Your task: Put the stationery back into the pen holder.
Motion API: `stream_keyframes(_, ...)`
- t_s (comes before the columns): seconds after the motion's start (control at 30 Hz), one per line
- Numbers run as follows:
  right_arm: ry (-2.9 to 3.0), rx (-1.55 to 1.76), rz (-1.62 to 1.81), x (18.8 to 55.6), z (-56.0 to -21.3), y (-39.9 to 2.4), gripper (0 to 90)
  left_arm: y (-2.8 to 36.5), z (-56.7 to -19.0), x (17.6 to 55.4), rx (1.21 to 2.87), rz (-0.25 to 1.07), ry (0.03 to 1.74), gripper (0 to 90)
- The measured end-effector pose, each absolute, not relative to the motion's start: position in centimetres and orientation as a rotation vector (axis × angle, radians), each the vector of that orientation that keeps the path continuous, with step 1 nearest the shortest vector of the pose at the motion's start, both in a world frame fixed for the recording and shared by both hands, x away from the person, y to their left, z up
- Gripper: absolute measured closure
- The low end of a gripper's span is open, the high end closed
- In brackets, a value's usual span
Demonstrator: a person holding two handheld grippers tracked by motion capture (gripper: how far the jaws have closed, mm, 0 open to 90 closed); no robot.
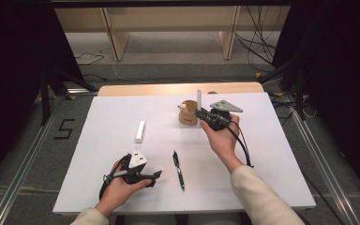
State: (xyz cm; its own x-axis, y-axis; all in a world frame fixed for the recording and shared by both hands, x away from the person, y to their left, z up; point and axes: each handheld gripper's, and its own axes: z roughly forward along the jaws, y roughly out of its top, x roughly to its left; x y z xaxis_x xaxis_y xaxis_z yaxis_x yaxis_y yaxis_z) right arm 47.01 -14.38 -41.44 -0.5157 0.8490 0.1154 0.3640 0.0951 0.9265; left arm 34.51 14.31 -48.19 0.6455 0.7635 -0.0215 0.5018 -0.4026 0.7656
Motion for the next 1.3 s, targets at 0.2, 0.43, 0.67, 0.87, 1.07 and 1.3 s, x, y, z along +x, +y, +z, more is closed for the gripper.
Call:
stream_keyframes(0.2,1.917,1.184,1.407,48.2,-41.0,-14.1,78.7,14.3,-48.3,34.6,2.085,0.425,0.986,28.6)
stream_keyframes(0.43,1.900,1.200,1.409,49.7,-40.6,-13.6,78.7,14.3,-48.3,34.7,2.086,0.422,0.986,28.7)
stream_keyframes(0.67,1.882,1.197,1.404,51.1,-40.1,-13.3,78.6,14.4,-48.4,34.7,2.082,0.417,0.992,28.8)
stream_keyframes(0.87,1.886,1.181,1.376,52.5,-40.2,-12.8,78.6,14.4,-48.4,34.8,2.082,0.415,0.989,28.9)
stream_keyframes(1.07,1.897,1.184,1.346,54.0,-40.8,-12.4,78.5,14.4,-48.4,34.8,2.080,0.412,0.990,29.0)
stream_keyframes(1.3,1.930,1.197,1.308,55.2,-41.9,-12.3,78.5,14.5,-48.4,34.9,2.083,0.413,0.987,29.0)
